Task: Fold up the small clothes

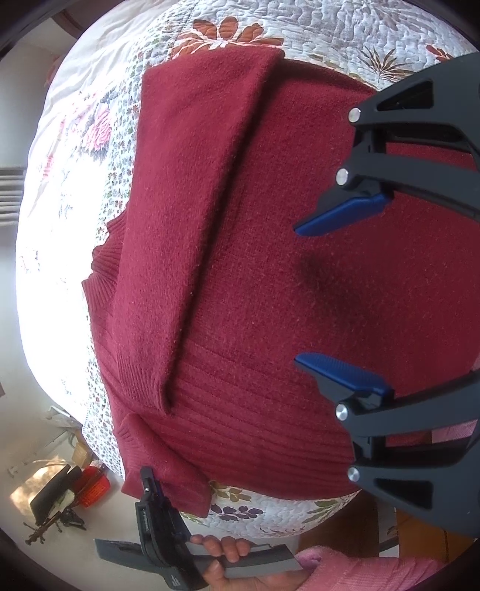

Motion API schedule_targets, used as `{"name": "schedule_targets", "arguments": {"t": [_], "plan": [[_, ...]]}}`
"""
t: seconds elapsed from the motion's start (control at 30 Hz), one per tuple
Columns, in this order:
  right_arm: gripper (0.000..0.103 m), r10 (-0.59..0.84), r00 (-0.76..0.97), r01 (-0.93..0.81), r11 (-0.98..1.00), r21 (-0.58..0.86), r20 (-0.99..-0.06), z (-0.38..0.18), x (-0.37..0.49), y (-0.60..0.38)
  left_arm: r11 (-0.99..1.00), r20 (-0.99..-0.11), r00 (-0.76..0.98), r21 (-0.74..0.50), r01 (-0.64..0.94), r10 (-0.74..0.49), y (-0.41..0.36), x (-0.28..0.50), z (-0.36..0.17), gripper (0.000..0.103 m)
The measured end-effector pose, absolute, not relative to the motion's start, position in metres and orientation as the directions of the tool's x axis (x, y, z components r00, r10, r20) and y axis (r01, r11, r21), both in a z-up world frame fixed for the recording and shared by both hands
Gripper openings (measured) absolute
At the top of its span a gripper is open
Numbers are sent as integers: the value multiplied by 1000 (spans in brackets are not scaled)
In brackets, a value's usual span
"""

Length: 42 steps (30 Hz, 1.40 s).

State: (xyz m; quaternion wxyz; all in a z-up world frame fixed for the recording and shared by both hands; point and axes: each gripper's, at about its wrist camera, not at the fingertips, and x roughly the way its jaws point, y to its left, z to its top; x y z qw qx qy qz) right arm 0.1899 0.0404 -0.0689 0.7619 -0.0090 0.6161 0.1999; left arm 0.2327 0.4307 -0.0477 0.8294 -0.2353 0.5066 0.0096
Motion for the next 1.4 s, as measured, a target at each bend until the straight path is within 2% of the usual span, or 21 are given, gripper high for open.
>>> {"name": "schedule_targets", "arguments": {"t": [0.07, 0.2, 0.37, 0.47, 0.6, 0.7, 0.87, 0.97, 1.1, 1.27, 1.4], "plan": [[66, 290, 163, -307, 923, 231, -943, -70, 189, 37, 899, -828, 517, -376, -222, -219, 421, 230, -41, 6], [66, 284, 161, -285, 930, 231, -945, -73, 192, 30, 936, -788, 554, -350, -42, -270, 379, 221, -24, 6], [66, 290, 160, -286, 928, 236, -944, -74, 195, 29, 880, -806, 355, -448, 157, -473, 337, 221, -43, 13], [66, 293, 164, -295, 926, 236, -942, -71, 196, 32, 864, -804, 315, -468, 186, -504, 336, 213, -47, 18], [66, 309, 167, -306, 919, 249, -936, -66, 203, 40, 894, -801, 404, -432, 120, -441, 369, 202, -34, 22], [66, 327, 163, -334, 906, 259, -931, -62, 209, 55, 943, -835, 465, -332, -2, -293, 404, 202, -32, 22], [66, 364, 131, -368, 882, 295, -922, -62, 221, 86, 963, -883, 443, -237, -129, -158, 443, 207, -57, 22], [66, 394, 99, -374, 866, 333, -914, -65, 231, 104, 941, -904, 381, -281, -186, -195, 456, 214, -89, 21], [66, 418, 71, -368, 855, 366, -906, -68, 244, 126, 927, -884, 415, -318, -197, -215, 461, 209, -80, 21], [65, 423, 47, -365, 850, 379, -905, -81, 265, 152, 942, -869, 463, -283, -179, -173, 463, 202, -58, 35], [49, 442, 6, -342, 844, 414, -897, -100, 276, 166, 943, -859, 485, -282, -179, -165, 470, 198, -46, 41]]}}
